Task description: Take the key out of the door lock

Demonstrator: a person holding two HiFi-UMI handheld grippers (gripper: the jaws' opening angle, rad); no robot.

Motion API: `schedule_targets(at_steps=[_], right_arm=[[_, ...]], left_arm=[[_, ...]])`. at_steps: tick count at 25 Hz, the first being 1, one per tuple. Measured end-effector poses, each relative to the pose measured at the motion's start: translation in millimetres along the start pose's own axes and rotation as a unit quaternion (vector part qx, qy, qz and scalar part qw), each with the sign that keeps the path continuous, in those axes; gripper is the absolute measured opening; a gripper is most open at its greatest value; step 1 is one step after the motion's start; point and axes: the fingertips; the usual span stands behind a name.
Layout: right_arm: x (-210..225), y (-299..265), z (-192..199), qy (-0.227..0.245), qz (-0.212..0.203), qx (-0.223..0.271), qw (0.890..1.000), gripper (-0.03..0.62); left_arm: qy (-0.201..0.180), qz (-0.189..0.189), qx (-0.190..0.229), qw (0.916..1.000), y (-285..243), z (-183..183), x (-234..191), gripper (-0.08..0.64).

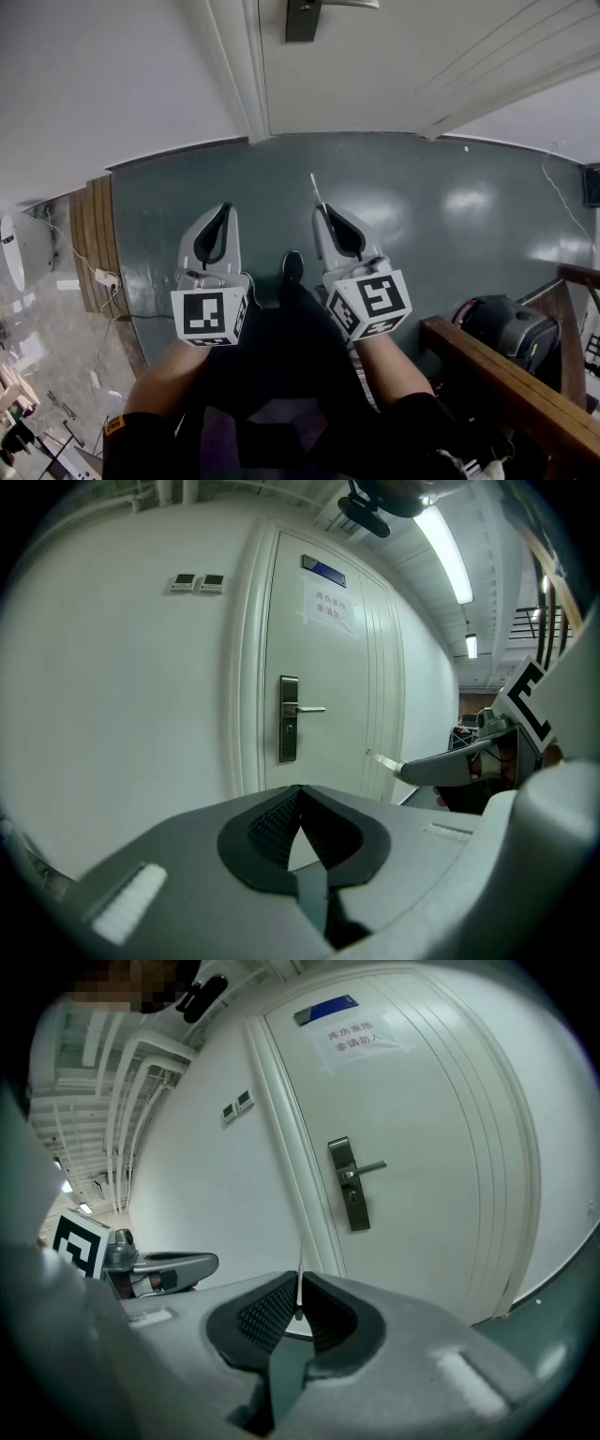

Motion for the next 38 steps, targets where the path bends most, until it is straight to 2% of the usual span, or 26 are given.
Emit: schedule_targets(at_steps=[9,16,22,29,38], right_arm=[[-77,15,24,0.017,0.04,-0.005,0.999,0.017],[-111,30,39,0.021,0.051,-0.008,0.998,0.017],[-102,41,43,0.02,0.055,-0.003,0.998,0.017],[-83,66,51,0.02,0.05,0.005,0.999,0.017],[-68,93,52,0.014,0.052,0.033,0.998,0.015]], left_arm=[[0.035,0.022,0.006,0.9991,58,37,-38,0.018],[0.035,0.028,0.022,0.9988,83,42,-54,0.018],[0.047,0.006,0.017,0.9987,89,49,-50,0.018],[0.049,-0.01,0.009,0.9987,90,56,-25,0.018],[0.035,0.002,0.003,0.9994,89,61,13,0.018]])
Point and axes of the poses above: the fingertips, and each gripper's own axes: y backward along the fingers, x to its right, z out of its underside, and after that the axes turned 9 degrees about -x, right-handed
